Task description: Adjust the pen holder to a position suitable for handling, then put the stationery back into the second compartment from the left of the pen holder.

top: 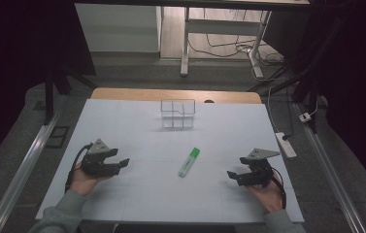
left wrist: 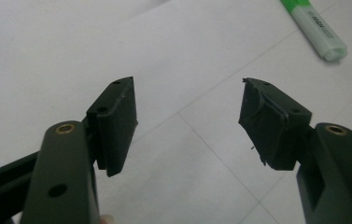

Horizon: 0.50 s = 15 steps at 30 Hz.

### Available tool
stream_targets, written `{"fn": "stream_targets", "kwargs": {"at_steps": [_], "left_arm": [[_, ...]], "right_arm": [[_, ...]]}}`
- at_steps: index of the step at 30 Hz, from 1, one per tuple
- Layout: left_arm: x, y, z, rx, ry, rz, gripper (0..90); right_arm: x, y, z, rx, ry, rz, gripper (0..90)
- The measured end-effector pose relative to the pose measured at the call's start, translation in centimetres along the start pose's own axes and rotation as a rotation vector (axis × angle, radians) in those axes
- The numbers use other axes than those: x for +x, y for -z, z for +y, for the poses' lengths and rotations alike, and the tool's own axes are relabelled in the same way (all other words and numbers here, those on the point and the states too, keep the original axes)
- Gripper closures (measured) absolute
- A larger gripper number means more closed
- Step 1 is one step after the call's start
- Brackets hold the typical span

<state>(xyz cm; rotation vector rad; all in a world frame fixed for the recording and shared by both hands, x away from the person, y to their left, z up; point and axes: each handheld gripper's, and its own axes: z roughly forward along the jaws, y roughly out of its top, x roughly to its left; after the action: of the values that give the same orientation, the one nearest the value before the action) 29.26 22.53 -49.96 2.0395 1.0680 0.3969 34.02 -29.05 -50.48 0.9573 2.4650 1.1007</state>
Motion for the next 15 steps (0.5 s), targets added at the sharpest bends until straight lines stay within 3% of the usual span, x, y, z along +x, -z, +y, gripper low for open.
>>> {"fn": "stream_targets", "kwargs": {"at_steps": [15], "left_arm": [[-0.33, -0.38, -0.06, 0.013, -0.034, -0.022, 34.8]], "right_arm": [[-0.06, 0.41, 0.42, -0.014, 0.001, -0.006, 20.6]]}}
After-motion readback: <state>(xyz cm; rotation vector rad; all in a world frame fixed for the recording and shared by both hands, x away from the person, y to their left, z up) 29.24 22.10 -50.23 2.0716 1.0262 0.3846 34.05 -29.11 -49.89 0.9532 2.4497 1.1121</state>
